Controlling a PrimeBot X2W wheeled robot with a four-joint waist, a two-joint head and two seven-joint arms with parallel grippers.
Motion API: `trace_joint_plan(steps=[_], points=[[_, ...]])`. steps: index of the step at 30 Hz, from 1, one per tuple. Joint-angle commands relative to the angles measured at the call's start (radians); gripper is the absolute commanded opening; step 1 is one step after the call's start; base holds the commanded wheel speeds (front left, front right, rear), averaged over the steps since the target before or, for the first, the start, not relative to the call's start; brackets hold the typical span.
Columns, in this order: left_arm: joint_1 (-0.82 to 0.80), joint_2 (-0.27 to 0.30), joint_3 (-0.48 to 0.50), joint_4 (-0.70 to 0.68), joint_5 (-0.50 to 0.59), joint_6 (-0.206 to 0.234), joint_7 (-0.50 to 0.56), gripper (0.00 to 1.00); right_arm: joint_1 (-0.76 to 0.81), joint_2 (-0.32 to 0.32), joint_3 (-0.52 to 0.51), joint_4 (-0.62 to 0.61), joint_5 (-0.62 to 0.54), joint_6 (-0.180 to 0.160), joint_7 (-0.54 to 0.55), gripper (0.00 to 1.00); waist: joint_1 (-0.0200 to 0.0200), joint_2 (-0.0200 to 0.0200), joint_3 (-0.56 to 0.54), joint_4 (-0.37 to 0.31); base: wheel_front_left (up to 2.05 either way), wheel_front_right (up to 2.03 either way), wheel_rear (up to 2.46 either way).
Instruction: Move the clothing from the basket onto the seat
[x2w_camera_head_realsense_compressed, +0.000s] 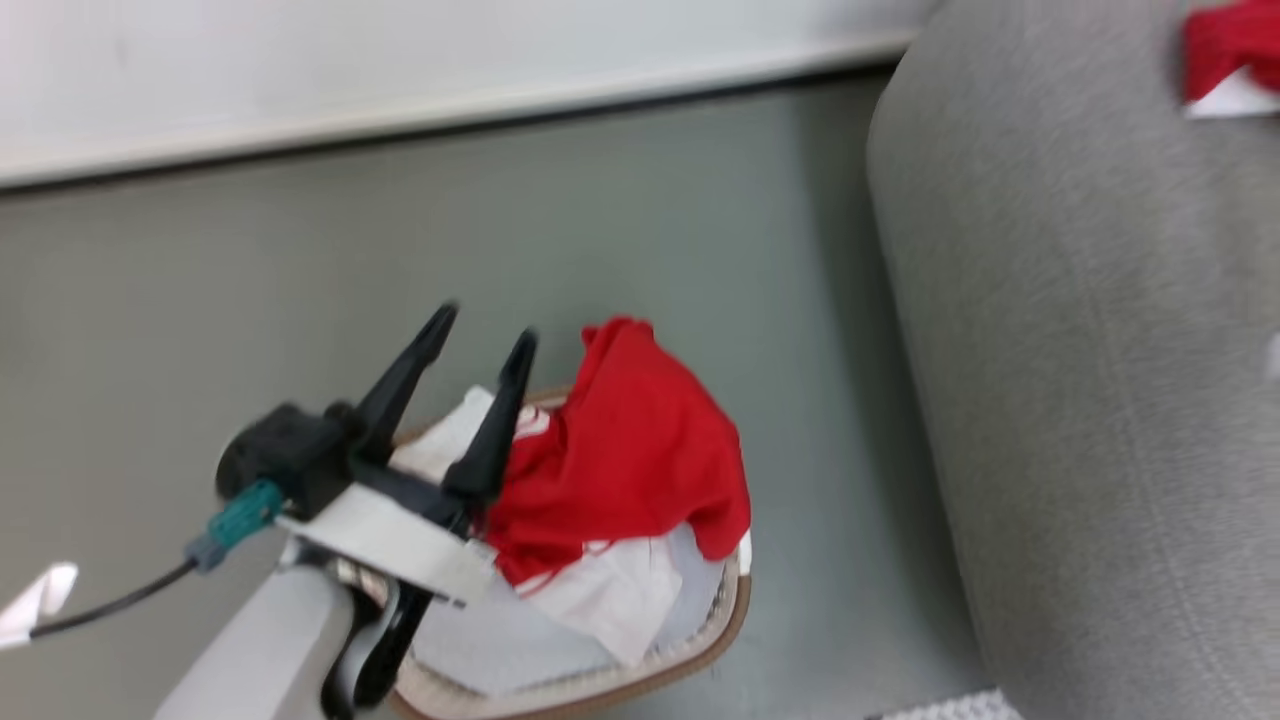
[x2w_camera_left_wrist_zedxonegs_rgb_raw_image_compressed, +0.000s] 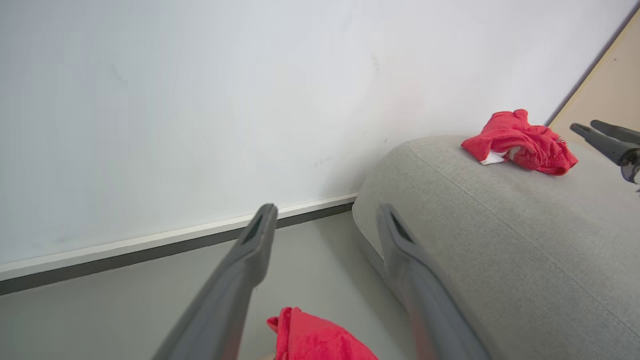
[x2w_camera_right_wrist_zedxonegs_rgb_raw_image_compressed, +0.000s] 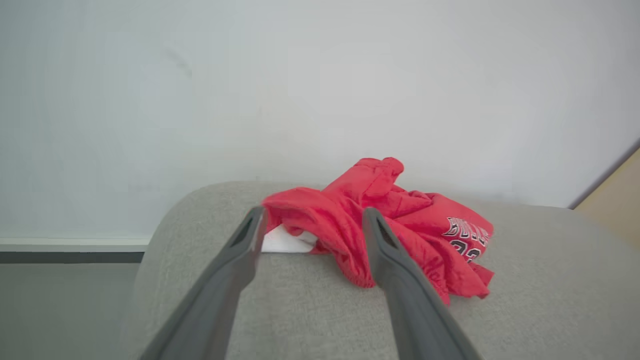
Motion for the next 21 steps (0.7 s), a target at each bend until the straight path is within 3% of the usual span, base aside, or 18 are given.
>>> trace_joint_plan(steps=[1, 6, 12, 21], points=[[0.053, -0.001, 0.022, 0.024, -0.017, 0.013, -0.012, 1.00, 0.077, 0.024, 0.040, -0.050, 0.031, -0.003, -0.002, 1.00, 0.0001, 0.0000, -0.118, -0.013, 0.00, 0.00, 0.00], [0.171, -0.012, 0.091, 0.085, -0.016, 0.040, -0.023, 1.00, 0.257, 0.068, 0.127, -0.217, 0.104, -0.003, -0.002, 1.00, 0.0001, 0.0000, -0.229, -0.011, 0.00, 0.00, 0.00], [0.311, -0.074, 0.236, 0.079, 0.068, 0.057, -0.023, 1.00, 0.442, 0.119, 0.208, -0.365, 0.188, -0.003, -0.003, 1.00, 0.0001, 0.0000, -0.337, 0.004, 0.00, 0.00, 0.00], [0.467, -0.190, 0.418, 0.075, 0.194, 0.000, -0.023, 1.00, 0.684, 0.194, 0.286, -0.471, 0.242, -0.003, -0.003, 1.00, 0.0001, 0.0000, -0.443, 0.042, 0.00, 0.00, 0.00]])
